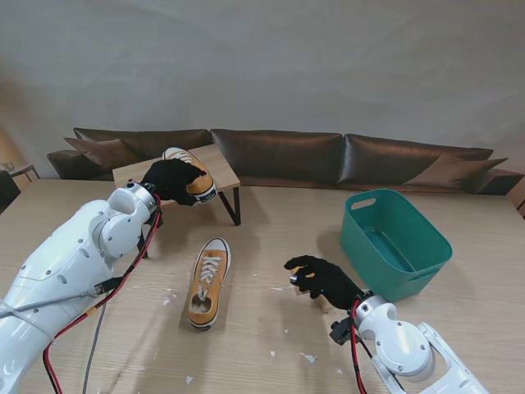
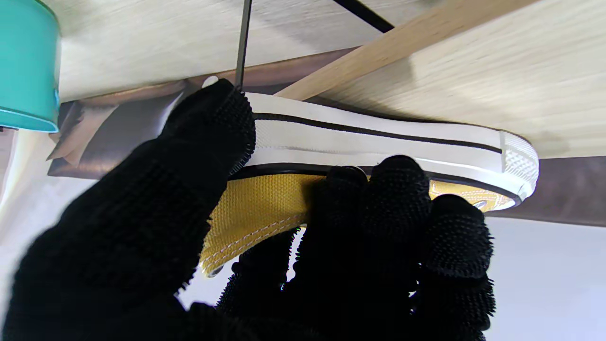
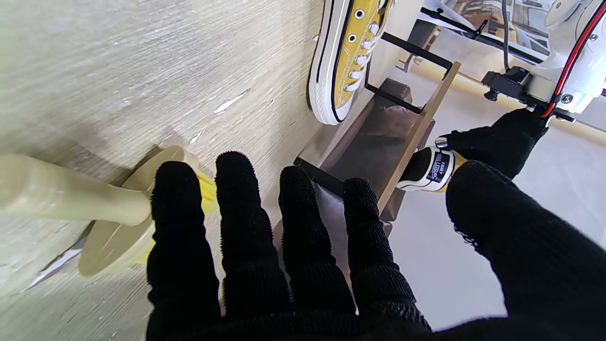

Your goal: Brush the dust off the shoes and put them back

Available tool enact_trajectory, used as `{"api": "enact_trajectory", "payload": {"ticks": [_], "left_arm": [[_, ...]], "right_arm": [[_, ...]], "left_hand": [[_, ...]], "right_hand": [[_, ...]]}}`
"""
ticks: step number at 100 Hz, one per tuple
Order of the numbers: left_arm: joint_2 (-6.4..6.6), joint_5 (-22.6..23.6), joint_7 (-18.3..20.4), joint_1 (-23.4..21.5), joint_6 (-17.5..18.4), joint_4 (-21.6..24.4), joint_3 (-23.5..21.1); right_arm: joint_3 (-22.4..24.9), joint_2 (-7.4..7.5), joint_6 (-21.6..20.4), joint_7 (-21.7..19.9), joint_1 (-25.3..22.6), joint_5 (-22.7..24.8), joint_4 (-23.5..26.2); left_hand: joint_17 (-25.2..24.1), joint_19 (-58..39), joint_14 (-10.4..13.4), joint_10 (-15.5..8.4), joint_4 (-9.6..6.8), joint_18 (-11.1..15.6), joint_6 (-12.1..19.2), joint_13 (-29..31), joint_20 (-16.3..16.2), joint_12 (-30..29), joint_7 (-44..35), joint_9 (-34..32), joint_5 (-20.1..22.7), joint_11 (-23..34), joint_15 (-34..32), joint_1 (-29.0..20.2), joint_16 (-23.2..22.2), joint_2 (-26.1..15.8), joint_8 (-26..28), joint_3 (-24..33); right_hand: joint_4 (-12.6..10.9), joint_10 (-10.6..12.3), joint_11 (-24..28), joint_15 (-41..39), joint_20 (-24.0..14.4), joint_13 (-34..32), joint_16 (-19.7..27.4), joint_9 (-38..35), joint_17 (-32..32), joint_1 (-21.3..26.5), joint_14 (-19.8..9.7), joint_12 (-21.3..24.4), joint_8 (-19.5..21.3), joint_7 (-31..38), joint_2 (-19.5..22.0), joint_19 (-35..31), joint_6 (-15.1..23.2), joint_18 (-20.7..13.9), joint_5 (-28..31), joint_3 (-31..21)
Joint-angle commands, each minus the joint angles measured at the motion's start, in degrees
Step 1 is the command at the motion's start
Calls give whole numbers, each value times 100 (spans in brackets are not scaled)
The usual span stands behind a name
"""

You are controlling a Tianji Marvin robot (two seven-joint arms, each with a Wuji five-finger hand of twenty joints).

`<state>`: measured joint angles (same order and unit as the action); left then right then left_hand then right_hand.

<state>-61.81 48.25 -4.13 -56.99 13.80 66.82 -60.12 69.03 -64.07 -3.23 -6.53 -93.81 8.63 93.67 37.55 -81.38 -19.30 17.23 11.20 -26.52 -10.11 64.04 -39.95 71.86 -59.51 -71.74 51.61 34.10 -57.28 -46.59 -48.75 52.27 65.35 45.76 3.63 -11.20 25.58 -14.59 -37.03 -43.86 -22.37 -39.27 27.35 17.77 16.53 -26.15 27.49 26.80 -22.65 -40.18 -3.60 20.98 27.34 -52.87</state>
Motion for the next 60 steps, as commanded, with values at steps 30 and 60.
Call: {"api": "enact_trajectory", "payload": {"ticks": [30,60], "left_arm": [[-21,-208,420,43,408,441,-86],[-42,-358,528,96,822,817,-31]], "right_arm": [[-55,-16,-32,-65,-1,-8,-40],[-78,-24,-71,-29,12,-1,-72]], "left_hand": [[358,-25,567,-901,-434,359,-898,321,269,229,-3258,-274,891,15,22,-779,-121,-363,716,869],[369,77,610,-946,-469,486,-902,345,415,271,-3253,-273,891,-28,199,-821,-150,-353,717,814]], "right_hand": [[-39,-96,46,-63,-21,-99,-69,-135,-852,-111,-2,20,-118,73,168,49,-3,128,129,109],[-38,-96,55,-66,-25,-99,-69,-141,-844,-117,1,18,-117,82,174,48,-3,124,137,110]]}}
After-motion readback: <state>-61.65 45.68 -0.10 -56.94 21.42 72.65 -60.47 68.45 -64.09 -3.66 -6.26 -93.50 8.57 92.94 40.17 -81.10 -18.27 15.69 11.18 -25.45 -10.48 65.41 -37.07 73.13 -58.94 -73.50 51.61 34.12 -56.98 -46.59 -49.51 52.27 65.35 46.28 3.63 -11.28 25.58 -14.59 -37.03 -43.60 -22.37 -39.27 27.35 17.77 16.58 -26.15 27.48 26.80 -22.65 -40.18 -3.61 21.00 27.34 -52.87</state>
